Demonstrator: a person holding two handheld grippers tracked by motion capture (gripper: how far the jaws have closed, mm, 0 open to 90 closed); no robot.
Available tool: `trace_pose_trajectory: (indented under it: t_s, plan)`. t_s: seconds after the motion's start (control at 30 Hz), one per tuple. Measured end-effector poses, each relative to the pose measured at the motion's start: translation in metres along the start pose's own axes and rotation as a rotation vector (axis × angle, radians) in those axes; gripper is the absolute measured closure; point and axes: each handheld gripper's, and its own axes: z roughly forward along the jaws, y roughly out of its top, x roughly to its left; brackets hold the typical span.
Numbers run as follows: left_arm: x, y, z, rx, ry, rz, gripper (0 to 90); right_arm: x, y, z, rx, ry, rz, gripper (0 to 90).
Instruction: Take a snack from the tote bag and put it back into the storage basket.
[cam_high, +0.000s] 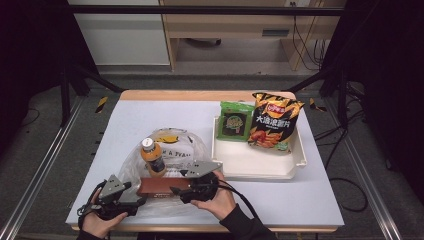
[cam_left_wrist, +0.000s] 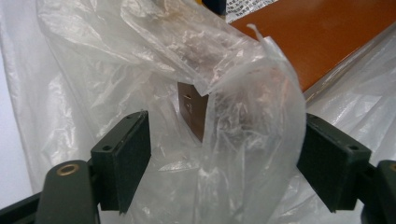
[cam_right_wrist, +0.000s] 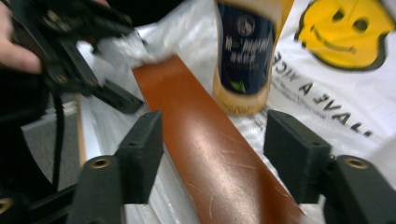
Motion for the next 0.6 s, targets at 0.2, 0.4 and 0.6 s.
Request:
trace_pose_trajectory:
  t_s: [0.2, 0.4, 0.6]
  plan:
    - [0.002, 0.0, 0.0, -0.001, 0.007, -0.001, 21.8, -0.008, -0.009, 0.003, 0.092, -0.029, -0.018, 31.3]
    - [0.005, 0.001, 0.003, -0.005, 0.026, -0.01, 22.2, -0.012, -0.019, -0.002, 0.103, -0.028, -0.008, 30.4]
    - [0.009, 0.002, 0.01, -0.005, 0.041, -0.015, 22.2, -0.01, -0.025, -0.008, 0.097, -0.022, 0.011, 35.4]
